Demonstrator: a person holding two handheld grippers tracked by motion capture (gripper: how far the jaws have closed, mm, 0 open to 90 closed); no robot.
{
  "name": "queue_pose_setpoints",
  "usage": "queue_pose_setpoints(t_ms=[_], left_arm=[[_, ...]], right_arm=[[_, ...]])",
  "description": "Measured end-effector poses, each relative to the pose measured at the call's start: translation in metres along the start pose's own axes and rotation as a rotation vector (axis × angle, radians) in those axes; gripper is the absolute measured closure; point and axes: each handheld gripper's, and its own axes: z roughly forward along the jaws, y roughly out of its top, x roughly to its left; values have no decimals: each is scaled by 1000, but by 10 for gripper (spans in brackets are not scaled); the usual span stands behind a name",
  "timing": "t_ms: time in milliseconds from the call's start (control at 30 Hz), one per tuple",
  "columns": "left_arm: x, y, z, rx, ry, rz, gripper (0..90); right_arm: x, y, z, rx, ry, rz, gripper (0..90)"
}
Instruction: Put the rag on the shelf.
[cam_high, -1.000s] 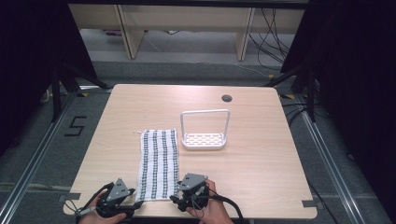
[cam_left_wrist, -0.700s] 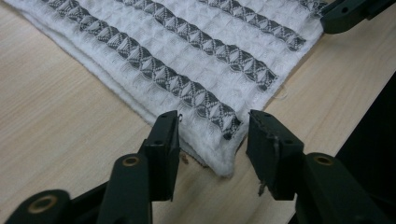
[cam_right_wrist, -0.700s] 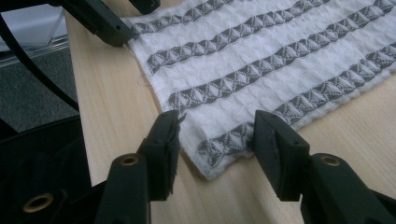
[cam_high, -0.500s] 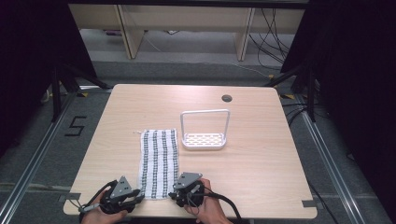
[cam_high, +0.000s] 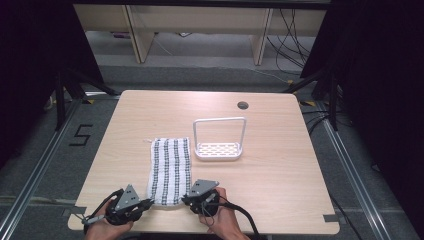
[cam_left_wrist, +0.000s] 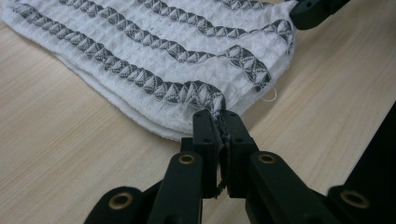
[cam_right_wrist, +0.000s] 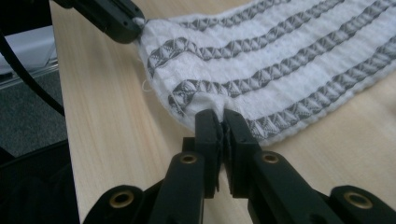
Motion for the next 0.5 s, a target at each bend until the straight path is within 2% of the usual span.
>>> queue_pose_setpoints(t_ms=[133,167,333,400,500], left_arm=[[1,8,-6,-36,-33,-22,857],[2,10,-8,-34,-28,-19,857],[4,25,-21,-81,-36,-31,857],[4,32,-27,-106,-42,-36,857],[4,46,-40,-128,-55,-16,857]], right_arm=[[-3,8,-10,-24,3,3,861],[-4,10,-13,-33,-2,10,862],[-8,20,-24,-80,0,29,863],[-9,27,-29,-101,-5,10,863],[-9,38,-39,-139,-11,13,864]])
